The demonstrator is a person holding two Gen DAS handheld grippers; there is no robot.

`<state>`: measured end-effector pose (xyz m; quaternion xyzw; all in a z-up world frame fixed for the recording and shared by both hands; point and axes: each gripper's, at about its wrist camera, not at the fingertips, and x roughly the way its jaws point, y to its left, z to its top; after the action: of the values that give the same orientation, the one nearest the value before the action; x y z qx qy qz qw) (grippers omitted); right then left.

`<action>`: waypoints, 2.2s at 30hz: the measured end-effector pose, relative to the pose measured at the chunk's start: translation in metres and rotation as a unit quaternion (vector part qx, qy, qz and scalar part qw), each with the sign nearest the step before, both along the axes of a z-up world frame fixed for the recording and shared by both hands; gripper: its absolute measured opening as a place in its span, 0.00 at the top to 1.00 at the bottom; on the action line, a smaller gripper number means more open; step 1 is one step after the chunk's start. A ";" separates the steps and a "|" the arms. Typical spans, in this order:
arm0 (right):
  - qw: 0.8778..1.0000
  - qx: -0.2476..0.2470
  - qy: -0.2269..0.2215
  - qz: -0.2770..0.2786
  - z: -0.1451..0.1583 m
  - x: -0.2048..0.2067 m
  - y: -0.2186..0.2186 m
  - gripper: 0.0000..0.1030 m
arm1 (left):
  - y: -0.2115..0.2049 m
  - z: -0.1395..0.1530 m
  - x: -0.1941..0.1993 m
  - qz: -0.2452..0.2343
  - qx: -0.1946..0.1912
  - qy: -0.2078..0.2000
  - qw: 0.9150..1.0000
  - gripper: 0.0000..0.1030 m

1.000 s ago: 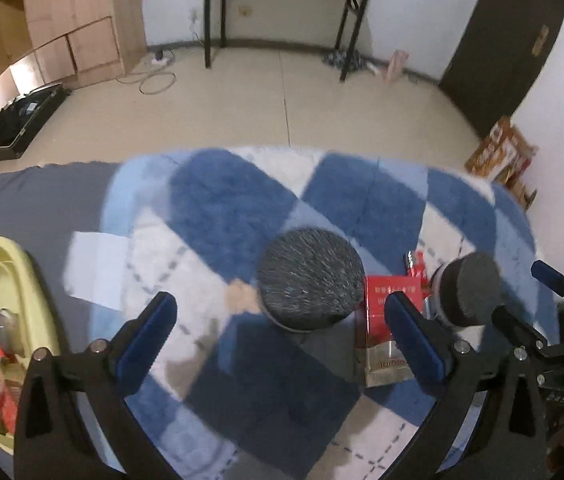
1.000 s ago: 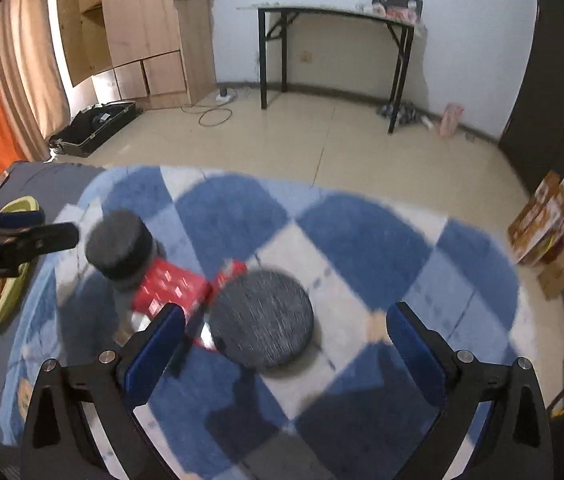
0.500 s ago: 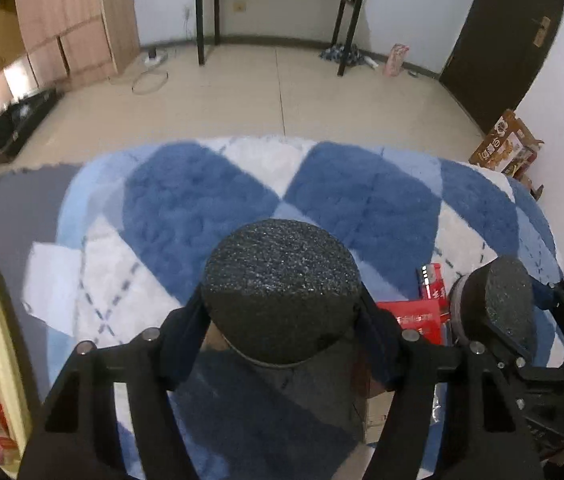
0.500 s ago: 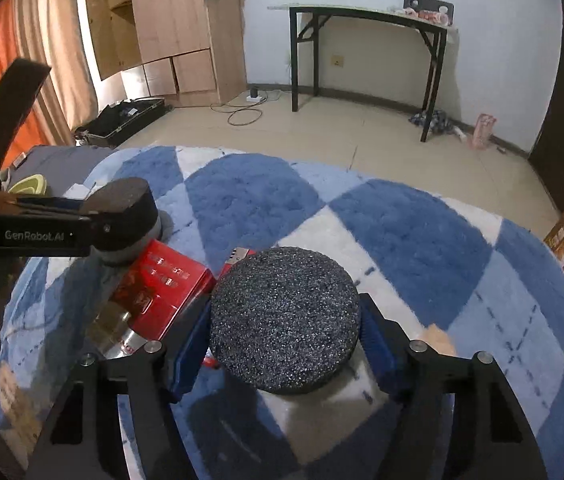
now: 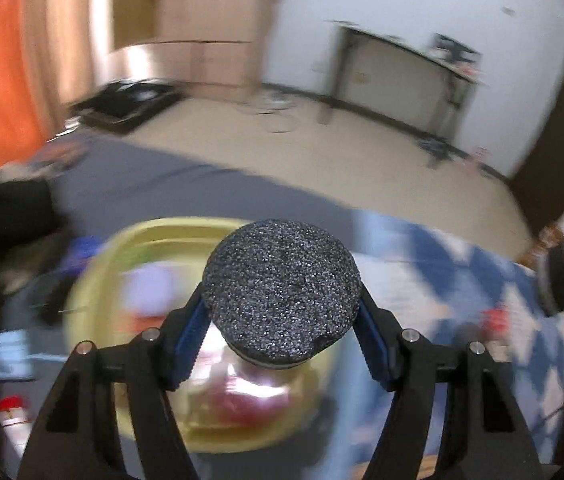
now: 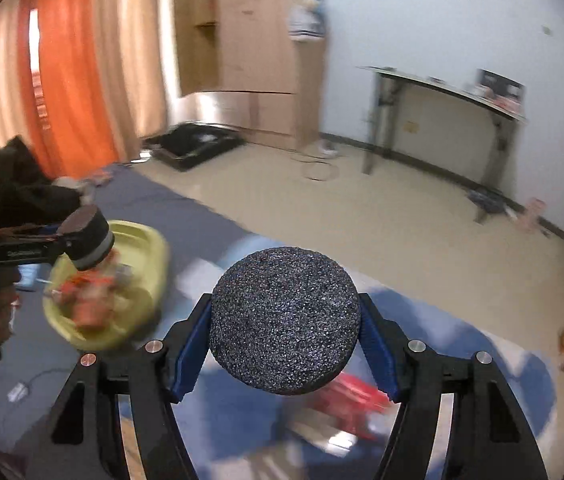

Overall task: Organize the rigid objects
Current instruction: 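Carry both black foam pucks into the yellow basin and release them, then grasp the red lighter with the right tool while the left grasps the red Hongqiqu pack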

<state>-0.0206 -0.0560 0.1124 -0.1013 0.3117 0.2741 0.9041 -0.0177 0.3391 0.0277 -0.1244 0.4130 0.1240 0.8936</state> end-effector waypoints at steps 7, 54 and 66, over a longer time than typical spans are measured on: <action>0.995 -0.001 0.049 0.089 -0.026 0.003 0.148 0.34 | 0.085 -0.042 -0.035 0.060 -0.028 0.052 0.996 0.33; 0.970 -0.049 0.074 -0.228 -0.083 0.030 -0.144 0.00 | -0.314 -0.048 0.076 -0.290 -0.040 0.101 0.951 0.00; 0.980 -0.025 0.083 -0.177 -0.133 0.038 -0.174 0.01 | -0.330 -0.111 0.111 -0.280 -0.021 0.138 0.950 0.15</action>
<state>0.0175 -0.2304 -0.0208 -0.0437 0.4057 0.1091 0.9064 0.0932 0.0088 -0.0837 -0.0037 0.5529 -0.1238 0.8240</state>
